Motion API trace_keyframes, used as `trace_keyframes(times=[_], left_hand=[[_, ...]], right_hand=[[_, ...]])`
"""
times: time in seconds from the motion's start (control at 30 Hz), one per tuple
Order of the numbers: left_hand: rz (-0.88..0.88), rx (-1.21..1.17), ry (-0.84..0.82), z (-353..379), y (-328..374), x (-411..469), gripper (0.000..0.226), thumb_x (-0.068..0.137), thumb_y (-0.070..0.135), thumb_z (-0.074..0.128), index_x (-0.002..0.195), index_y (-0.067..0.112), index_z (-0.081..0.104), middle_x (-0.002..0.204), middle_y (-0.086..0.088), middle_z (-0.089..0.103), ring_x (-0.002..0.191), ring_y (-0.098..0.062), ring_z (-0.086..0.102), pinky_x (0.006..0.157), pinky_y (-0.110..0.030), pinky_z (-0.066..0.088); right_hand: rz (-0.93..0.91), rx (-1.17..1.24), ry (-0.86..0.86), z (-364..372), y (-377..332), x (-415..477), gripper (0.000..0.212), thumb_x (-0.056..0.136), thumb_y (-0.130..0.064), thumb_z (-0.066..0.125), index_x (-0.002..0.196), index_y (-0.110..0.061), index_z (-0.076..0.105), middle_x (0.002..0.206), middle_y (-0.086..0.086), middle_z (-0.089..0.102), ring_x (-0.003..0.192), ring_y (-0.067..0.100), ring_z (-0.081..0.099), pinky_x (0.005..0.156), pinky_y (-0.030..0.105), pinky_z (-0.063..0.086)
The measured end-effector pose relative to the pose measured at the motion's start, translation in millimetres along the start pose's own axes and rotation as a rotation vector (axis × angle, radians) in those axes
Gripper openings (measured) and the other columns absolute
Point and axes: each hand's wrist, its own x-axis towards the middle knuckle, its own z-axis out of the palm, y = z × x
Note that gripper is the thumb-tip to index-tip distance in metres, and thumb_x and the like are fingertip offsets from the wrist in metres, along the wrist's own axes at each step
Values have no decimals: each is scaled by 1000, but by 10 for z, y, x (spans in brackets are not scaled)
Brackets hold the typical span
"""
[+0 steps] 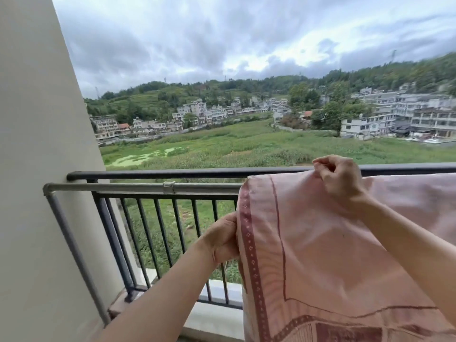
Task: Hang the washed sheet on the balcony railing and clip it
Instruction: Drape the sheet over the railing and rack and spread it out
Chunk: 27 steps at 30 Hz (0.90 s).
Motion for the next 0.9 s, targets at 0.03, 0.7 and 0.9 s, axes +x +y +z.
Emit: trace_keyframes(times=[0.03,0.7,0.9], left_hand=[[21,-26,-15,47,6,-12,36,90,23,46,85,2,75,86,-16,72,78,-26,70,76,-38,58],[1125,1567,1043,73,1371,-183,21,99,11,44,88,1,59,69,-17,63,65,-33,61,54,-32,33],[505,1451,512,146,950,-20,22,91,21,60,74,9,68,68,-4,64,61,-19,59,52,-29,45]], right_hand=[[-7,-82,-14,-54,8,-54,14,91,-25,63,95,-17,73,86,5,73,86,25,66,79,38,53],[-196,-353,333,-732,-600,180,18,89,-31,65,94,-17,74,88,5,74,83,27,66,63,28,42],[-37,-254,417,-800,-175,166,21,98,-20,47,99,-7,63,96,22,69,89,39,63,70,36,43]])
